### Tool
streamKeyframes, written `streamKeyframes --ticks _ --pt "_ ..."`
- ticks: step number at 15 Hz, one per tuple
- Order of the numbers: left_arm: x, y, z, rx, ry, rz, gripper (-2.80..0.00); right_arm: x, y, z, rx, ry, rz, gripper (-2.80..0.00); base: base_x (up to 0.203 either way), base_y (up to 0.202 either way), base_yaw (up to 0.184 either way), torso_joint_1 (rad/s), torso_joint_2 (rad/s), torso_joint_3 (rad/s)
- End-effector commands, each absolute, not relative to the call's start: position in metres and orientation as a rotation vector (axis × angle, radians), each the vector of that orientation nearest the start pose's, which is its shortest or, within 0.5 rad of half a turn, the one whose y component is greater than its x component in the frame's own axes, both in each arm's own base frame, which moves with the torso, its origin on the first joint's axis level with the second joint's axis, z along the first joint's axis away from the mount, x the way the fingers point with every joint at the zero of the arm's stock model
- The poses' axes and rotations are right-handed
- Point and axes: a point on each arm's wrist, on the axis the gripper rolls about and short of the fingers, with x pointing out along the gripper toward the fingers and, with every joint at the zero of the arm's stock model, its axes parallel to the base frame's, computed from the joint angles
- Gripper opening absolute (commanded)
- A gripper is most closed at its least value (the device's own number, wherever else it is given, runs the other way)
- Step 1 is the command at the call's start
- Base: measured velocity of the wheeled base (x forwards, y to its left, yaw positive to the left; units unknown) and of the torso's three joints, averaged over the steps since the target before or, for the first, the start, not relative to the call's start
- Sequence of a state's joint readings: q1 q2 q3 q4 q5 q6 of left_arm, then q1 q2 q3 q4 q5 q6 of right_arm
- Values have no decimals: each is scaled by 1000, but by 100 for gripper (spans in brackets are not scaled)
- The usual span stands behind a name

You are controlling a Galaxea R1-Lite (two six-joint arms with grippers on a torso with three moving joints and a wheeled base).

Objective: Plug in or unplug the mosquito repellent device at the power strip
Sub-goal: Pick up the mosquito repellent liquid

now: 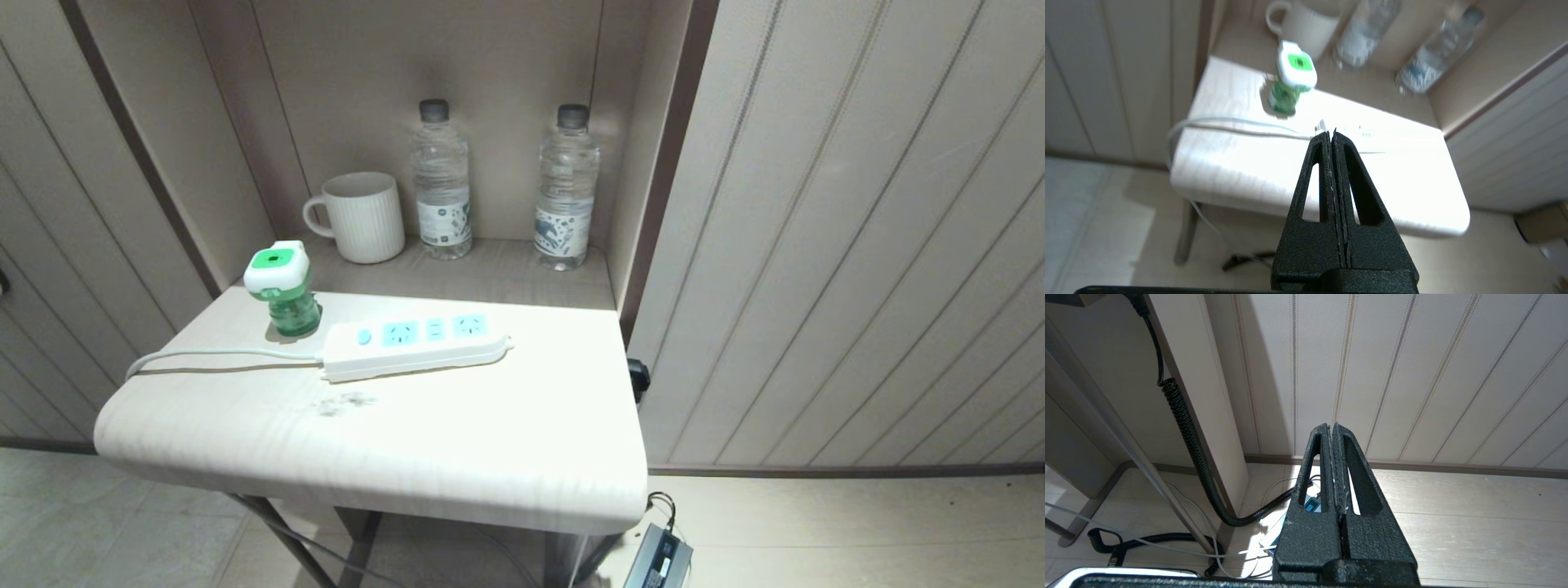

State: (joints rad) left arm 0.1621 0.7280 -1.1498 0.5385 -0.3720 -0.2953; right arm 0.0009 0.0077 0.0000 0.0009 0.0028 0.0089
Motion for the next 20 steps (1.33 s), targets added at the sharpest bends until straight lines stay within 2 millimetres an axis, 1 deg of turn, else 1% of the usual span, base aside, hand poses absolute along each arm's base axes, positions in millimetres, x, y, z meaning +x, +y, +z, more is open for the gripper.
streamKeyframes --ticks 1,2,4,6,7,9,12,13,14,16,20 --pt "34 -3 323 -354 243 -194 -280 -22 0 76 9 9 5 -280 0 0 0 0 0 0" --pt "43 -2 317 -358 277 -199 -280 -22 0 76 9 11 5 -280 0 0 0 0 0 0" --pt "53 -2 305 -339 285 -208 -280 -22 0 76 9 10 5 -280 0 0 0 0 0 0" --pt "69 -2 296 -270 216 -120 -280 -22 0 76 9 9 5 -280 0 0 0 0 0 0" --pt "78 -7 294 -244 181 -103 -280 -22 0 76 9 10 5 -280 0 0 0 0 0 0" --pt "91 -26 294 -208 119 -84 -280 -22 0 76 11 11 5 -280 0 0 0 0 0 0" --pt "99 -60 301 -208 11 -1 -280 -22 0 76 11 11 5 -280 0 0 0 0 0 0" --pt "109 -72 297 -199 8 18 -280 -22 0 76 11 11 5 -280 0 0 0 0 0 0" --pt "117 -79 294 -196 -2 37 0 -22 0 76 11 11 5 -280 0 0 0 0 0 0" --pt "131 -91 289 -203 -35 71 0 -22 0 76 11 11 4 -280 0 0 0 0 0 0" --pt "152 -109 278 -193 -36 88 0 -22 0 76 11 11 5 -280 0 0 0 0 0 0"
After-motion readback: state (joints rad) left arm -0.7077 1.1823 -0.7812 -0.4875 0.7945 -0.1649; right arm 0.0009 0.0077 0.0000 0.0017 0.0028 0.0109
